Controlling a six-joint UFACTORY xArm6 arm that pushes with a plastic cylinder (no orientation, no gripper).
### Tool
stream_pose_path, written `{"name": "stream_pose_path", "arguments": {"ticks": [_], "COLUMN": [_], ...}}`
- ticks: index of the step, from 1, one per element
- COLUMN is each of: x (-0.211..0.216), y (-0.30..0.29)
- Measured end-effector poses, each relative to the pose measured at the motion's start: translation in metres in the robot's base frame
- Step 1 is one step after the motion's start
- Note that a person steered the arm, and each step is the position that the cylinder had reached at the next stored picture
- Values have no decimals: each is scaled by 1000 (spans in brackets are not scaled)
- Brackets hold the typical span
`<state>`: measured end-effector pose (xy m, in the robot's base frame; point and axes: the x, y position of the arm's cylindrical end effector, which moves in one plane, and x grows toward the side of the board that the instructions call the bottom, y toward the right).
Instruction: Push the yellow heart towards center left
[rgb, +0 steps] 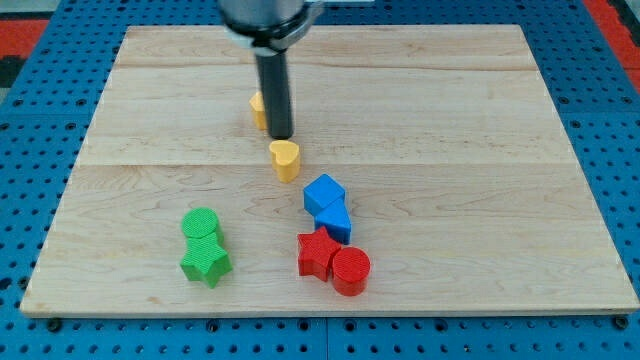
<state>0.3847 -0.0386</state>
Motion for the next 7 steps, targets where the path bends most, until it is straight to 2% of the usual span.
{"name": "stream_pose_path", "arguments": {"ticks": [1,2,3,4,5,6,7], "x": [-37,-53,-68,-67,-45,14,55], "y": [-31,-84,-169,-132,-1,81,35]}}
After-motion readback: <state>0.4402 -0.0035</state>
